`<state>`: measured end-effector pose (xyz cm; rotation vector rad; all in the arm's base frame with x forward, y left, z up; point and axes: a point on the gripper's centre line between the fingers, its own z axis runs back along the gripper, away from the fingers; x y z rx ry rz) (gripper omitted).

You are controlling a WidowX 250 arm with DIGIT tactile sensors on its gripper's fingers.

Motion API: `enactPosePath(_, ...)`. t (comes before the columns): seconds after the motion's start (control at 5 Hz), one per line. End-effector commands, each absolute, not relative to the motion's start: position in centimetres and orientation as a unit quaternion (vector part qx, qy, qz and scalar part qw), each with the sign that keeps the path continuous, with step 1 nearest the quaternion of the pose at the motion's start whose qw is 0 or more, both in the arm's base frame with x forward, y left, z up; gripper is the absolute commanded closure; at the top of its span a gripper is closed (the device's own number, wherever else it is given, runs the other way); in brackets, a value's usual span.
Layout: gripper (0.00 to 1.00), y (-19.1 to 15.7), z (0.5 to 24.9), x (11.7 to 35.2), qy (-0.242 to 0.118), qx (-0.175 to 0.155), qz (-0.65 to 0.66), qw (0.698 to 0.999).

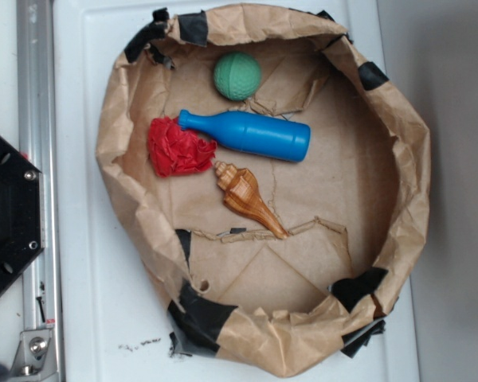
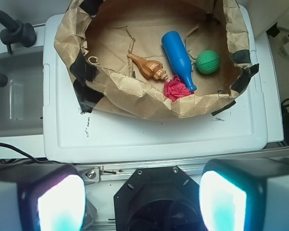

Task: Grab the blue bottle.

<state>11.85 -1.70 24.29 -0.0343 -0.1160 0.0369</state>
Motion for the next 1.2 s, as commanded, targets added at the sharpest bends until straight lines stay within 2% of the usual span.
enactPosePath(0.0,0.0,-1.7,24.3,11.9,-0.058,-0.017,0.018,0.998)
enactPosePath(0.2,0.0,-1.6,20.3,16.9,-0.078,0.019,-0.005,0.997)
enactPosePath(0.4,0.0,0.0,16.7,22.1,-0.112,0.024,-0.033,0.993)
enactPosePath(0.6,0.0,1.6,12.2,25.8,-0.091,0.03,-0.051,0.994)
enactPosePath(0.8,0.0,3.2,7.7,26.6,-0.06,0.04,-0.063,0.995)
enactPosePath(1.0,0.0,4.8,5.0,26.7,-0.03,0.031,-0.06,0.997)
